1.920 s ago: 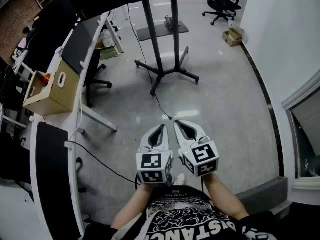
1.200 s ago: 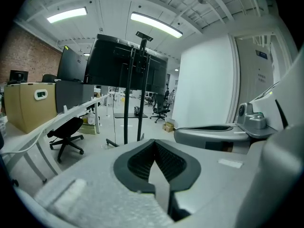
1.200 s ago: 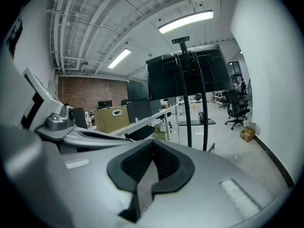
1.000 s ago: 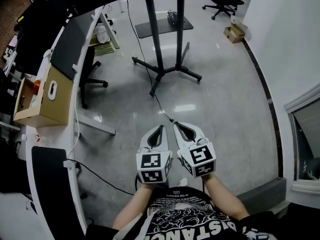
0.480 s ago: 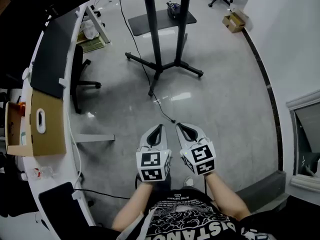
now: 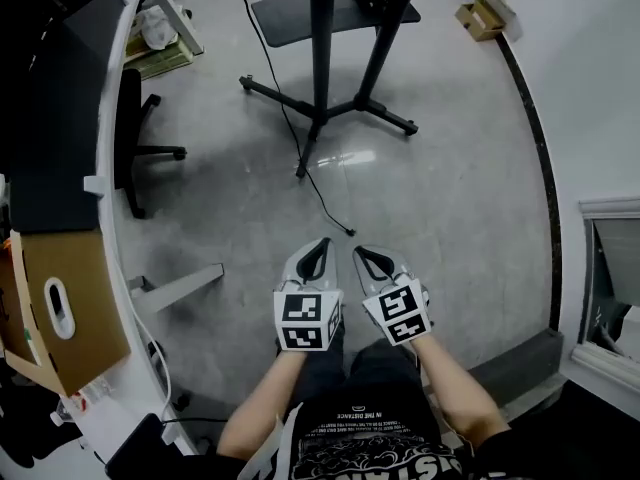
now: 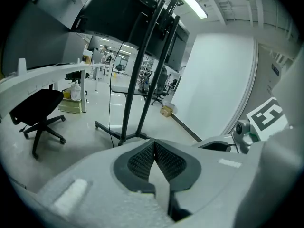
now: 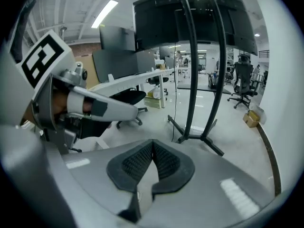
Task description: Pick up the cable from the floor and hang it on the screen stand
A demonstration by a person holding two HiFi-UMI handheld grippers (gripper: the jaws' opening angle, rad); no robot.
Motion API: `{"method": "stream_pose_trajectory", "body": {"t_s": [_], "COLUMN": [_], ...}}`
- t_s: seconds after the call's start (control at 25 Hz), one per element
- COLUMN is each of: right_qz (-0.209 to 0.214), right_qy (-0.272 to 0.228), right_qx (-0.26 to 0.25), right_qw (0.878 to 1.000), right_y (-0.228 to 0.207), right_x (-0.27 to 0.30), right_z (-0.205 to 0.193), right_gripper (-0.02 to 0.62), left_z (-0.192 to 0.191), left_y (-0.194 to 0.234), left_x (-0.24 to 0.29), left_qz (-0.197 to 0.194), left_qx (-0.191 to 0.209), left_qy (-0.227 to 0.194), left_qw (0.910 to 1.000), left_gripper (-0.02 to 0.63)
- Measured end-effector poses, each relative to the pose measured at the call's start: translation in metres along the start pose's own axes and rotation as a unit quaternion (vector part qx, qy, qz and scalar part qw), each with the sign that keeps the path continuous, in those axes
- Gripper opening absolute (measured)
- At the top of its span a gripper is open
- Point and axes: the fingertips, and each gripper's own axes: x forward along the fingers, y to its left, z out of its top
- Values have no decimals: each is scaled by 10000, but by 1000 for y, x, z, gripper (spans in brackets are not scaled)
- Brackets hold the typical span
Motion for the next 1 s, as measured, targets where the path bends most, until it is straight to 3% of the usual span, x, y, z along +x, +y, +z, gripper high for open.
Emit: {"method": "stream_pose_trajectory", "body": {"t_s": [0.32,0.72,1.0], "right_qz": [231,700,970], "right_qy": [646,1558,1876], "right_qx": [-83,-298,-579], "right_qw": [9976,9849,9757], "right_y": [-24,-53,-63], "right_x": [93,176,240], "right_z": [-64,-173,-241], "right_gripper": [15,31,35], "left_z": [-44,-153,-213], "left_y": [47,73,95], "left_x": [76,153,195], "left_qz": [-85,217,387], "left_qx": [-373,-929,-1153], "left_qy": [284,790,904], "left_qw": [9989,9923,9885], "left_gripper": [2,3,3]}}
